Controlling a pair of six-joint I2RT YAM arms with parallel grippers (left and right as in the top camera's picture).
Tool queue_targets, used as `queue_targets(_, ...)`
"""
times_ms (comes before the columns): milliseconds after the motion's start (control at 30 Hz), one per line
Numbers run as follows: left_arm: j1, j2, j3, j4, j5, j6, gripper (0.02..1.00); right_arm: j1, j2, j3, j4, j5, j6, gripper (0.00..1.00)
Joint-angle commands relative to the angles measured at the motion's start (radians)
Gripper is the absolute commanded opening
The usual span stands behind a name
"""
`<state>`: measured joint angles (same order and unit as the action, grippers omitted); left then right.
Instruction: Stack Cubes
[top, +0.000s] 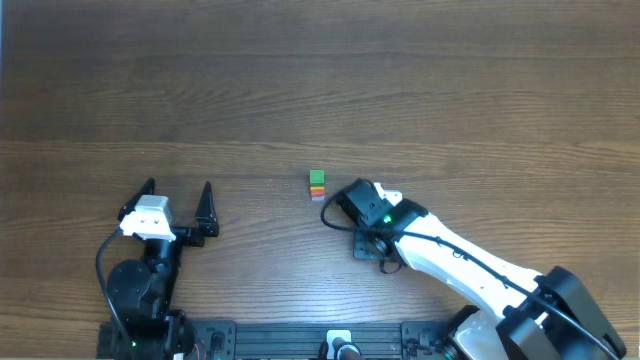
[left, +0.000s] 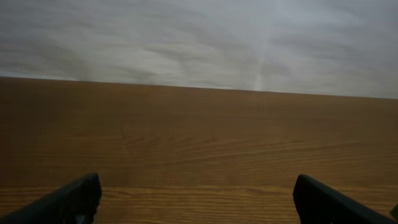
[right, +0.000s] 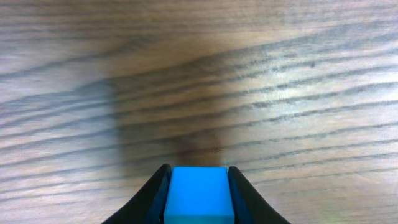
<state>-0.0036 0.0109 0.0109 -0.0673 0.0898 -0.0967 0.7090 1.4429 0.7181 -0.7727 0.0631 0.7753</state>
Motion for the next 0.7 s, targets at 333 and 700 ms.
queue_targets(333,-0.003,-0.008,-0.005,-0.003,-0.001,0.014,1.0,-0.013,0.111,0.607,-0.317,0.1,-0.126,0.251)
queue_targets(700,-0.003,-0.008,-0.005,-0.003,-0.001,0.014,1.0,-0.014,0.425,0.952,-0.382,0.061,-0.163,0.244)
